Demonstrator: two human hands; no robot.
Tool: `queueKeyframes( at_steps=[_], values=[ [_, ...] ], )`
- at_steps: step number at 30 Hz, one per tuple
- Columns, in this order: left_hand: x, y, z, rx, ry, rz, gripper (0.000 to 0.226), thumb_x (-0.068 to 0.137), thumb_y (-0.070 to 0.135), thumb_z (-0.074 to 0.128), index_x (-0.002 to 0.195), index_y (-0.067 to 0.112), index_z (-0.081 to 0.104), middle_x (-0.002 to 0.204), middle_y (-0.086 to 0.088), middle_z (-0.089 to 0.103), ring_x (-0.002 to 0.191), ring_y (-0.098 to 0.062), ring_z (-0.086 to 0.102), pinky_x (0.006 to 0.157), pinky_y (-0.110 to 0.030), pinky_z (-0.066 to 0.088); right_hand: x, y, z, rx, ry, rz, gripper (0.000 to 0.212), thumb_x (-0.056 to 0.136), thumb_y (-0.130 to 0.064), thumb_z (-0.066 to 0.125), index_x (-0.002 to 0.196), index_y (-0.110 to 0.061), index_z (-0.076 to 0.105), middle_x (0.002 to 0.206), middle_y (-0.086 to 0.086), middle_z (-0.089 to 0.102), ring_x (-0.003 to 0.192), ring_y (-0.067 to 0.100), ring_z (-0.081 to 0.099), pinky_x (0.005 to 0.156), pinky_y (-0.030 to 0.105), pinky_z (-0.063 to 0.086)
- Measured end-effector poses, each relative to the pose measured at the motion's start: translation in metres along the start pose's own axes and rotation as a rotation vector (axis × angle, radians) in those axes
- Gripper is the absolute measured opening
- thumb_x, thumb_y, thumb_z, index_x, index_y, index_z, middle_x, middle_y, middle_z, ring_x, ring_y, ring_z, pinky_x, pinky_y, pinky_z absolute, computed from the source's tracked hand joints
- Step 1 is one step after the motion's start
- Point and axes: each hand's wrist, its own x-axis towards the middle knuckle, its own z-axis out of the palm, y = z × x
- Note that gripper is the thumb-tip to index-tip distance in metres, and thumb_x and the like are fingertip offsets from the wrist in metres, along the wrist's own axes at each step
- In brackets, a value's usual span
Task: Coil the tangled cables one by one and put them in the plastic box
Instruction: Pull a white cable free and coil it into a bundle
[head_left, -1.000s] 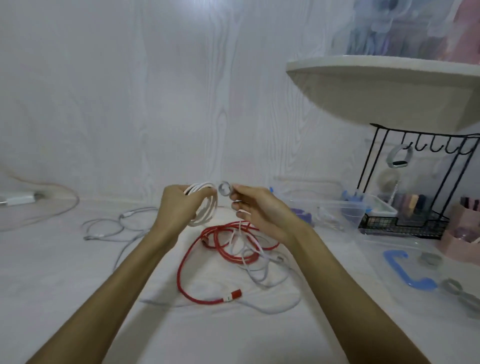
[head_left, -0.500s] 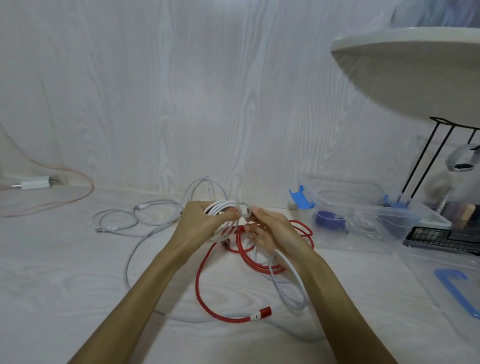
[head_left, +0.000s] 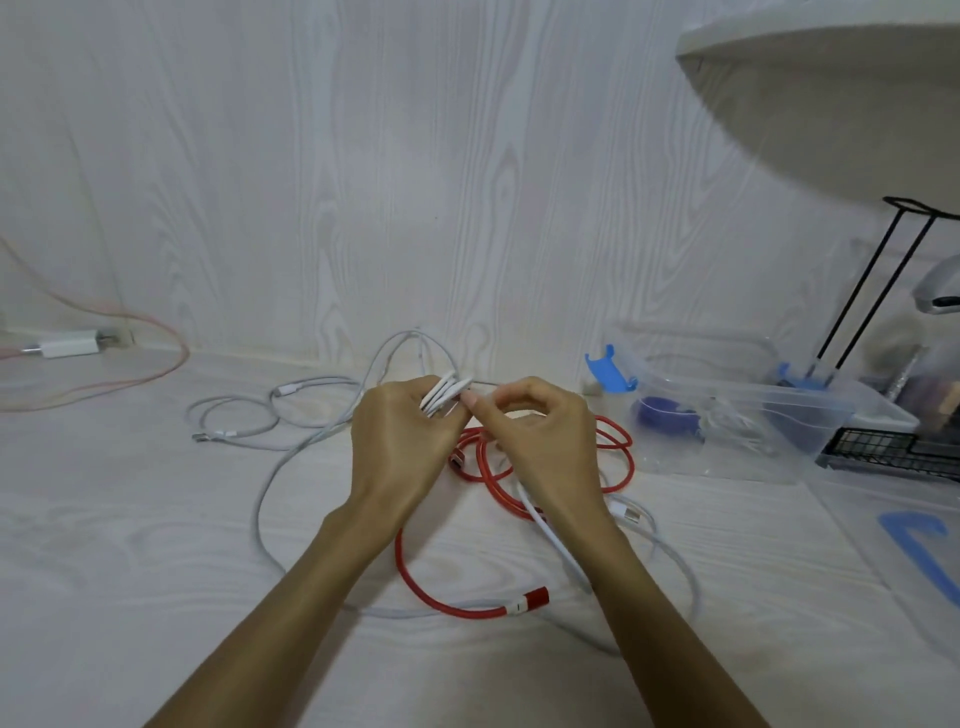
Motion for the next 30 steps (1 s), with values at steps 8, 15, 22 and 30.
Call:
queueKeyframes(
  at_steps=[8,15,22,30],
  values=[
    [0.000,0.002,0.001,-0.210,-0.035,-0.127,0.030,0.078,0.025,0.074,0.058,0.005,0.064,0.042,0.004,0.039,0.043,-0.003,0.031,0.042,-0.016,0.027,-0.001,0.004,-0.004,0.261,0.020,0.104,0.008,0.086,-0.016,0.067,0.092,-0.017,0.073,0.079,-0.004,0.074,0.076,0.008,0.072,0.076,0.025,0.058],
    [0.018,-0.007,-0.010,-0.880,-0.122,-0.764,0.024,0.079,0.021,0.074,0.069,0.020,0.052,0.044,0.012,0.021,0.035,-0.005,0.019,0.031,-0.015,0.020,-0.005,-0.010,-0.004,0.383,-0.077,0.001,0.010,0.083,-0.017,0.069,0.088,-0.025,0.072,0.077,-0.010,0.074,0.079,0.006,0.071,0.069,0.013,0.053],
    [0.025,-0.008,-0.018,-0.880,-0.156,-0.751,0.014,0.080,0.026,0.071,0.079,0.016,0.062,0.045,0.011,0.023,0.035,-0.003,0.020,0.031,-0.013,0.021,0.003,-0.014,-0.018,0.648,-0.150,0.227,0.012,0.084,-0.010,0.066,0.088,-0.019,0.072,0.084,-0.001,0.076,0.075,0.011,0.072,0.064,0.013,0.053],
    [0.014,-0.003,-0.012,-0.402,-0.170,-0.391,0.027,0.078,0.037,0.074,0.062,0.015,0.068,0.046,0.011,0.043,0.042,-0.002,0.036,0.043,-0.015,0.032,0.010,-0.014,-0.026,0.834,-0.319,0.469,0.025,0.084,0.013,0.046,0.098,-0.003,0.060,0.069,0.010,0.069,0.074,0.022,0.071,0.067,0.023,0.057]
  ],
)
